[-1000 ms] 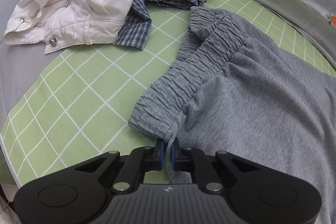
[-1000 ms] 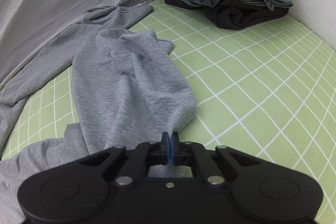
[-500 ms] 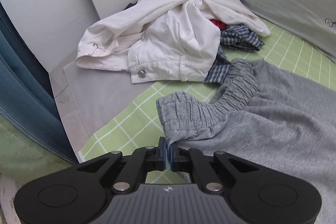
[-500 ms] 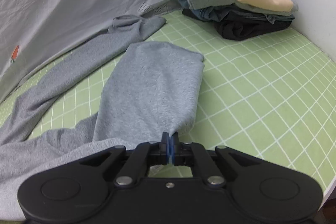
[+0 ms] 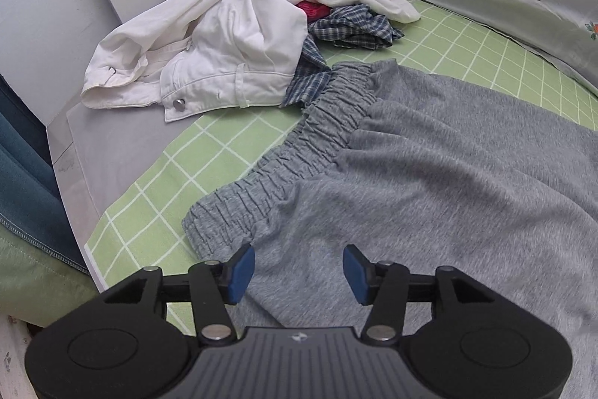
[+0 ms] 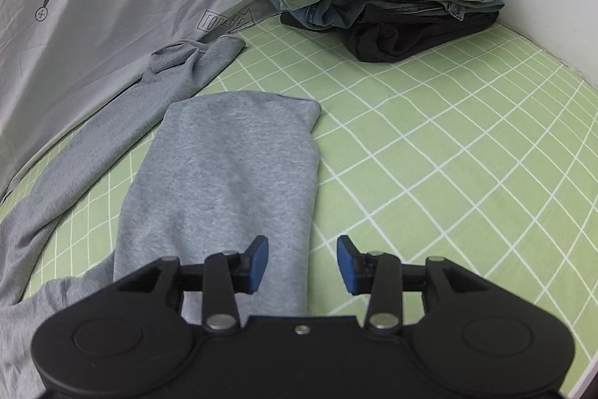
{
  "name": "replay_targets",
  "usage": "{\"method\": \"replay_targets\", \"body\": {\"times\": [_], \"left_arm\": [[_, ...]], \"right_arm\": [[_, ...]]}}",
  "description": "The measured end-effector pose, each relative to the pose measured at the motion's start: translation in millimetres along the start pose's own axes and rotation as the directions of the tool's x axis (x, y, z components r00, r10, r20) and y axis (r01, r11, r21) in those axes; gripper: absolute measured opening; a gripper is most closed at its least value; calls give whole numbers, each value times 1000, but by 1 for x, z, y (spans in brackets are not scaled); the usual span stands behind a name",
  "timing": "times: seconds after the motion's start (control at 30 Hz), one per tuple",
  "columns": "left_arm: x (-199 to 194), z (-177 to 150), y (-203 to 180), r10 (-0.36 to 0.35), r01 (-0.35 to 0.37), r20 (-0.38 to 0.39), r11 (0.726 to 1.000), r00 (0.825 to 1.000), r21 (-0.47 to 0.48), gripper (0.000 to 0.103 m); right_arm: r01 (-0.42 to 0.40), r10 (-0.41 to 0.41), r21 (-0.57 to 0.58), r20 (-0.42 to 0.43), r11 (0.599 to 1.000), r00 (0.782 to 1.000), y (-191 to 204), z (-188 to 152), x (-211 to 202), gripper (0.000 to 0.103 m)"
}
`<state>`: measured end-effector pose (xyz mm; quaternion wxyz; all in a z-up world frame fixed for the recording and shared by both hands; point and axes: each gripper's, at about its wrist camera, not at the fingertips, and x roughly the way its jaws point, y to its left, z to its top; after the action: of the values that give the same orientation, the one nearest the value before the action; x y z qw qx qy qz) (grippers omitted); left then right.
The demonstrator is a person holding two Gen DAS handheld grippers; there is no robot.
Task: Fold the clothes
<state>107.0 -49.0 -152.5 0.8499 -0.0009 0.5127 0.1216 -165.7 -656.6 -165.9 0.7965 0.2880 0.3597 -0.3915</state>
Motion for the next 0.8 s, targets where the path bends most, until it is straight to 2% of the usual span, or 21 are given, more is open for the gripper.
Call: {"method": "replay_targets", "body": {"times": [0.1,0.2,0.3,0.4,0.43,0.47,0.53,0.6,0.7,0.77,0.8], "left_arm": [[7,3,-15,-19,20,-15,1000,1000,4,55],[15,3,-34,-65,66,-55,998,996,23,57],[18,-1,-56,-88,94,-79,993,993,71,57],[20,-9,-84,-101,117,-100,980,990,162,58],[21,-12,-91,-103,121,-103,974,989,190,58],[21,-15,-98,-100,120,-101,969,990,214,58],[20,-19,-107,-86,104,-80,963,993,249,60],[19,-20,-111,-76,94,-75,957,994,275,61],[22,-18,-106,-77,95,-83,964,994,250,67],[25,-16,-100,-84,103,-99,973,992,207,73],[27,-15,-97,-93,112,-109,976,990,188,75]], "right_arm": [[19,-19,21,-4,1000,1000,-6,20,27,41],[0,0,56,3,998,1000,-3,38,46,41],[39,-39,8,-6,999,999,8,49,62,40],[66,-67,-53,-18,996,998,16,53,74,29],[72,-72,-76,-2,995,997,17,51,73,8],[78,-77,-98,14,992,997,18,49,71,1],[121,-114,-127,60,985,992,17,45,63,0],[227,-211,-116,138,967,968,7,40,39,0],[402,-386,-40,205,915,900,-23,29,3,0],[488,-476,-42,161,872,865,-46,18,-2,1],[503,-495,-49,117,863,861,-58,12,2,1]]}}
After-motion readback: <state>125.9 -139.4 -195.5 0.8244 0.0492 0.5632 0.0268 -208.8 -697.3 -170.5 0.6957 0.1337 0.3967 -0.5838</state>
